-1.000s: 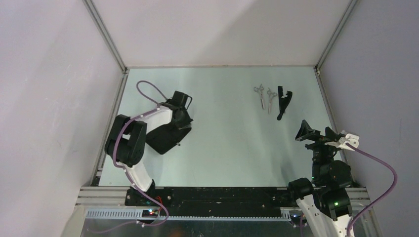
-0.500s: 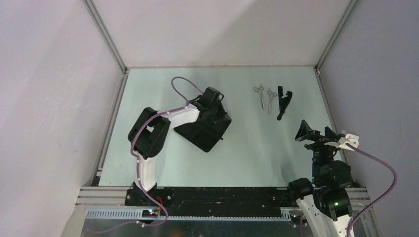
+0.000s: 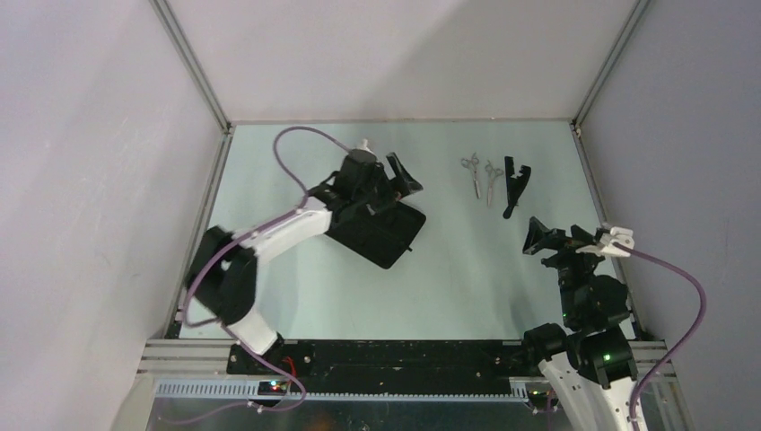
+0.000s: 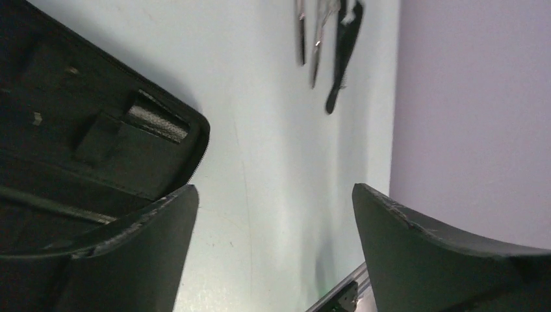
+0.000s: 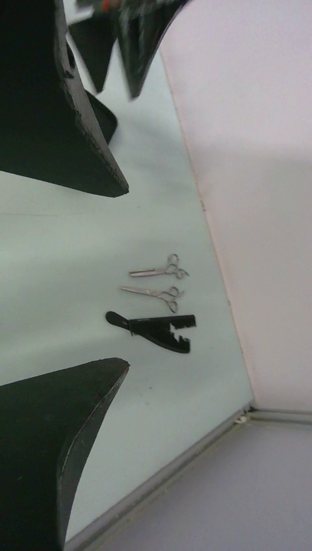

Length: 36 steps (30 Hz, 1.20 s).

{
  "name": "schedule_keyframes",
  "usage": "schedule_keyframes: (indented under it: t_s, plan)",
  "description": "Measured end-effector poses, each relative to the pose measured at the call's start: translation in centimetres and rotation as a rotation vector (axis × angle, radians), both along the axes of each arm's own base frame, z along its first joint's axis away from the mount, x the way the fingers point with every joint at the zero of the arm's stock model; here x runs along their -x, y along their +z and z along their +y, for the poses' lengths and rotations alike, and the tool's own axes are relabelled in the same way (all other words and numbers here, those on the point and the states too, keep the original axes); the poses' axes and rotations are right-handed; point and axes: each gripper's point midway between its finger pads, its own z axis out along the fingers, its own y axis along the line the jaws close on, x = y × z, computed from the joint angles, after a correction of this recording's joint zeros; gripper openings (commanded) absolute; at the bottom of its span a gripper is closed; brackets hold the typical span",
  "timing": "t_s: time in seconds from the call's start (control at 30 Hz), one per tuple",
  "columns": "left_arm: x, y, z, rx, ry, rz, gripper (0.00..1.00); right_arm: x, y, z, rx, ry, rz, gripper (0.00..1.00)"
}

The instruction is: Sort the hair-cutting tools

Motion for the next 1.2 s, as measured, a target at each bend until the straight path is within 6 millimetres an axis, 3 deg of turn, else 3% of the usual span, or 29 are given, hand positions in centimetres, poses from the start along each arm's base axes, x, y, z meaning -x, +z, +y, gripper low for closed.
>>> schedule_keyframes:
  t_s: [0.17,0.3,0.47,0.6,0.77,0.83,0.93,1.2]
  plan:
    - [0.5,7.5,5.0,-0.006,0.074,-0.192,1.0,-1.3,-1.3,1.3,0.0,0.049,0.104,0.99]
    - [1.6,11.5,11.7,-0.045,0.186,-0.304,1.0,-2.3,-1.4,1.9,0.0,0.057,0.19,0.99]
    - [4.2,14.3,20.2,-0.145,0.335,-0.39,1.0,-3.8,-0.8,2.4,0.017,0.061,0.284,0.99]
    - [7.6,16.2,26.3,-0.277,0.451,-0.469,1.0,-5.3,-0.8,3.4,0.029,0.085,0.372,0.99]
    - [12.4,17.8,31.0,-0.442,0.54,-0.577,1.0,-7.7,-3.3,4.4,-0.004,0.086,0.531,0.99]
    - [14.5,17.9,32.8,-0.497,0.592,-0.625,1.0,-8.7,-5.4,4.6,-0.026,0.081,0.611,0.99]
    - [16.0,16.8,34.4,-0.55,0.636,-0.654,1.0,-9.8,-8.0,4.3,-0.079,0.07,0.712,0.99]
    - [15.6,9.7,34.8,-0.665,0.595,-0.595,1.0,-14.3,-11.1,3.4,-0.206,0.059,0.875,0.98]
